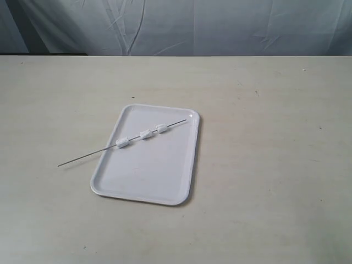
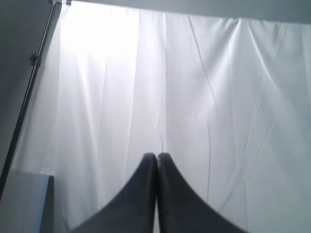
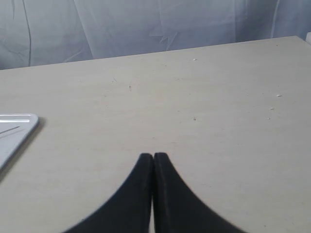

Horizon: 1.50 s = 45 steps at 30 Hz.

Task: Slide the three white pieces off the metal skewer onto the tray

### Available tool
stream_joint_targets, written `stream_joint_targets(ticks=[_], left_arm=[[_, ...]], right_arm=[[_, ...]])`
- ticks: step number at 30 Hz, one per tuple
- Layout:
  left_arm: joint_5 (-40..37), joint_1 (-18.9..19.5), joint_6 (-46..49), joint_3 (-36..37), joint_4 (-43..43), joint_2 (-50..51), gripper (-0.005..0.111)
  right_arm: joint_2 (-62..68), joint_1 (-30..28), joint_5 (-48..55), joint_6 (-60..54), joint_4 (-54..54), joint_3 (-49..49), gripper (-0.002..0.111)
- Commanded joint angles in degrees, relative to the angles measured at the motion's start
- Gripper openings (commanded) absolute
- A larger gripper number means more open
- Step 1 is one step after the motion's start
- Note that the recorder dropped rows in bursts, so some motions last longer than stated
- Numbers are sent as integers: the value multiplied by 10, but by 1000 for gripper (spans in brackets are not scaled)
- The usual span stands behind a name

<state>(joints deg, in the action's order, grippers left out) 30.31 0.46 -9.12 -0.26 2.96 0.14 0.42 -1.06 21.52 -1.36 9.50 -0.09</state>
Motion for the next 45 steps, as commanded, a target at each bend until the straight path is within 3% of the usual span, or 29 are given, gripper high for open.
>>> stream_joint_targets(ticks=[1,7,14,18,22,25,29,32,37,41,45], left_arm=[[-1,0,-29,-35,34,-1,0],[-47,0,-29,-123,141,54,0],[-175,0,-44,-217,173,180,0],[-244,-1,-81,-252,209,262,0],[-247,-7,-84,-269,212,348,0],[-269,-29,-84,-285,231,407,0],[-361,-85,-84,-318,238,506,0],[-443,-135,-75,-349,238,574,0],[-516,-189,-18,-387,218,662,0],[-541,-207,50,-409,161,734,0],[-568,-211,176,-436,63,806,0]], right_arm=[[-4,1,-8,-2,0,1,0],[-4,1,-8,-2,-8,1,0],[-4,1,-32,-2,-9,1,0],[-4,1,-173,-2,16,1,0],[-4,1,-314,-2,56,1,0],[-4,1,-415,-2,62,1,0],[-4,1,-496,6,62,1,0],[-4,1,-494,38,62,1,0],[-4,1,-459,134,62,1,0],[-4,1,-443,163,35,1,0],[-4,1,-418,205,-84,-34,0]])
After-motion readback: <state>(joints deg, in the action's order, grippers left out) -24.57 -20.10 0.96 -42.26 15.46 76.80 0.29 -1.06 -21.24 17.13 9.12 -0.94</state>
